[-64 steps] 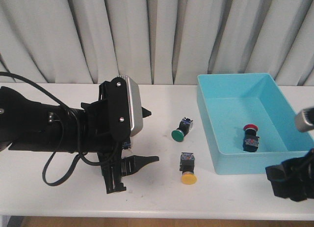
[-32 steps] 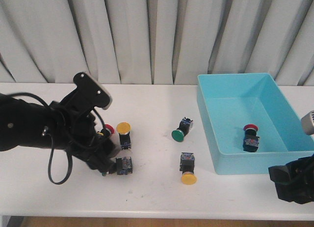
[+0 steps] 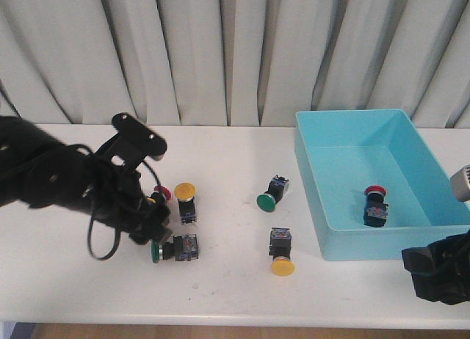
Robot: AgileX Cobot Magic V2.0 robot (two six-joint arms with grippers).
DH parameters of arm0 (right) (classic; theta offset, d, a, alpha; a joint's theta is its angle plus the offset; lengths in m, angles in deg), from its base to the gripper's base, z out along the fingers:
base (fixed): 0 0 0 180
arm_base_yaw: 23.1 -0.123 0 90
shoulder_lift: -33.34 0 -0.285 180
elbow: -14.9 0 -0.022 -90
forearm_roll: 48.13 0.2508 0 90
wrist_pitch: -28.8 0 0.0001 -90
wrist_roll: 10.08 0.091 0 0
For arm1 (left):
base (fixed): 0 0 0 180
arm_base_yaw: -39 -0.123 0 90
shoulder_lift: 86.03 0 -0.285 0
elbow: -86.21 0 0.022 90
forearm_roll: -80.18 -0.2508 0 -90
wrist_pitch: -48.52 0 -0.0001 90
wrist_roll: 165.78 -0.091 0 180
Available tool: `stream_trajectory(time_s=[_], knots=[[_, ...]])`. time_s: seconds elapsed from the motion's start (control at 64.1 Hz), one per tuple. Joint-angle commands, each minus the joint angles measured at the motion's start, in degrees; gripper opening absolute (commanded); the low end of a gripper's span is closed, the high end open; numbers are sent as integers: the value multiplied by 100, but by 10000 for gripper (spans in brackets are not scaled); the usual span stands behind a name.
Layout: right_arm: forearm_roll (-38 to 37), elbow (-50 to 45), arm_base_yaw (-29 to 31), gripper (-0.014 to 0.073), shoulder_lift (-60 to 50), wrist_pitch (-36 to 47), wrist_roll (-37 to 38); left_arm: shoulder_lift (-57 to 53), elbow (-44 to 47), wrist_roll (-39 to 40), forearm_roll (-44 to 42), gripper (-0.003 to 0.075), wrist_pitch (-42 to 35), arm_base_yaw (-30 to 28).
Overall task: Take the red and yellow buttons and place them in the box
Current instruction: 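Reach the left gripper to the yellow-capped button and grasp it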
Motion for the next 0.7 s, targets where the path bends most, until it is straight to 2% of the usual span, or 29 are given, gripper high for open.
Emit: stream_trajectory(time_s=[0.0, 0.125, 0.343, 0.468, 0.686], knots=[[4, 137, -10, 435, -48, 291, 2, 232, -571, 42, -17, 586, -36, 5], [4, 137, -10, 435, -48, 291, 2, 819, -1198, -220, -128, 586, 184, 5], [-1, 137, -10, 435, -48, 302, 2, 1782, -2393, -1509, -226, 586, 1278, 5], [-1, 137, -10, 435, -48, 315, 2, 2195, -3020, -2177, -153, 586, 1616, 5], [-6, 137, -10, 435, -48, 315, 2, 2756, -3847, -3826, 723, 586, 1881, -227]])
